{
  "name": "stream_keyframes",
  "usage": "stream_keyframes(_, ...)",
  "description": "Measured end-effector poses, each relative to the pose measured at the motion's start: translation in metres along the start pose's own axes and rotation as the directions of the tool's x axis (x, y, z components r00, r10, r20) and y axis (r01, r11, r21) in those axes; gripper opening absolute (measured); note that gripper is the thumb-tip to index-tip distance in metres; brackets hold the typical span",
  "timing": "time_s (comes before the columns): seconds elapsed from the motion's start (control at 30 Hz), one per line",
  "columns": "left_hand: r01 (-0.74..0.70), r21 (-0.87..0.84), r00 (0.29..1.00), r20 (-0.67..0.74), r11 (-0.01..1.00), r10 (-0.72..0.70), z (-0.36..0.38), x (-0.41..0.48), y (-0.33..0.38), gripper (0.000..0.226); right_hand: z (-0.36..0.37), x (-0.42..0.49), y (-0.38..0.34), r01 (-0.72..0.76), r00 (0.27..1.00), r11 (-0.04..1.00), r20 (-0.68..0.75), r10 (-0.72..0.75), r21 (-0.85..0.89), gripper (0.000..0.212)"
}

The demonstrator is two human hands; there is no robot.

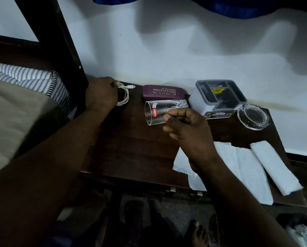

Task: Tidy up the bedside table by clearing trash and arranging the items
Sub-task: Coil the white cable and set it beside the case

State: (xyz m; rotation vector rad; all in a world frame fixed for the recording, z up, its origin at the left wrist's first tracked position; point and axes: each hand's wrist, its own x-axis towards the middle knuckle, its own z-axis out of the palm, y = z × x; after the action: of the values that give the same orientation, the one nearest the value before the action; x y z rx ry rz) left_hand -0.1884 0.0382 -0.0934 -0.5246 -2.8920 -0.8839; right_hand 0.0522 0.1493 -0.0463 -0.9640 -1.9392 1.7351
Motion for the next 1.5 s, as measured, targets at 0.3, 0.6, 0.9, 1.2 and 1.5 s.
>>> stream_keyframes(0.3,-0.223,0.209,0.973,-0.002,0.952,0.229,0.002,-0.002,-0.005,0.026,0.0,0.001,0.003,0.035,0.999,0.998,0.013,-0.034,-0.047,0.005)
stream_keyframes(0.6,-0.081,-0.047,0.997,-0.004,0.996,0.081,-0.013,0.001,-0.011,0.028,0.0,0.002,0.002,0.039,0.999,0.998,0.011,-0.038,-0.049,0.004)
stream_keyframes(0.9,-0.09,-0.102,0.995,-0.052,0.991,0.085,-0.001,-0.011,-0.001,0.007,0.002,0.0,0.002,0.051,0.999,0.995,0.019,-0.049,-0.084,0.005)
stream_keyframes(1.2,-0.253,0.015,0.967,0.021,0.967,0.252,0.009,-0.013,0.001,0.019,0.008,-0.001,0.0,0.076,0.996,0.992,0.047,-0.072,-0.098,0.007)
stream_keyframes(1.5,-0.475,0.15,0.88,0.072,0.867,0.469,0.005,-0.032,-0.013,0.033,0.017,-0.003,-0.003,0.088,0.995,0.988,0.057,-0.082,-0.127,0.008)
